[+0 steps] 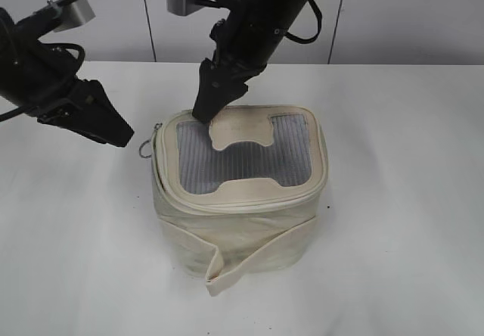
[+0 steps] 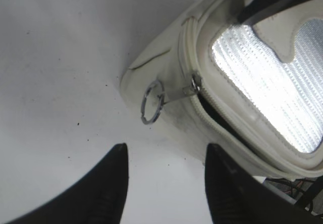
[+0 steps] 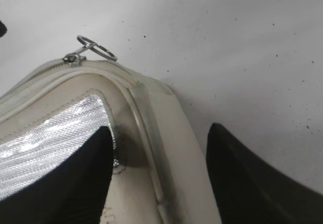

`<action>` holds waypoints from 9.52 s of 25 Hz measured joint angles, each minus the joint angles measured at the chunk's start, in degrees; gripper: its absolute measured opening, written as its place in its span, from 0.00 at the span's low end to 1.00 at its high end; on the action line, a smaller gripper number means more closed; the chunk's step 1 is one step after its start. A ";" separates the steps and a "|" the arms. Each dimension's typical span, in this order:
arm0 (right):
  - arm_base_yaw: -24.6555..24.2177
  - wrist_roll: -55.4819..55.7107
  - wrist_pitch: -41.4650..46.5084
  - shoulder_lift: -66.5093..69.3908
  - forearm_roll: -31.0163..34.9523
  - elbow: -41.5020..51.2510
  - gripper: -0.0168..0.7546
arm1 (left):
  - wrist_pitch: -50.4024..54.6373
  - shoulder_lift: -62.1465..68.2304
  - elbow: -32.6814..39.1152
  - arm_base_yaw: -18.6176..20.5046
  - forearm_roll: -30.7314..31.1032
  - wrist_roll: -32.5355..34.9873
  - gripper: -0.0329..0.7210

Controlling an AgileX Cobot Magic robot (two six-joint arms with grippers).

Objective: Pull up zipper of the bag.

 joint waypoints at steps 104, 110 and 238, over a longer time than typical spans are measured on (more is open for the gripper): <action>0.51 8.57 1.24 2.36 -2.36 -4.06 0.07 | 10.88 0.25 -1.33 -16.51 7.95 -11.70 0.04; 0.51 8.68 1.24 2.36 -2.40 -4.11 0.07 | 10.29 -0.35 -1.33 -23.15 8.58 -14.46 0.04; -22.74 -28.06 -28.45 -26.70 28.48 60.58 0.55 | 12.45 34.91 -52.33 -21.48 4.26 -8.57 0.14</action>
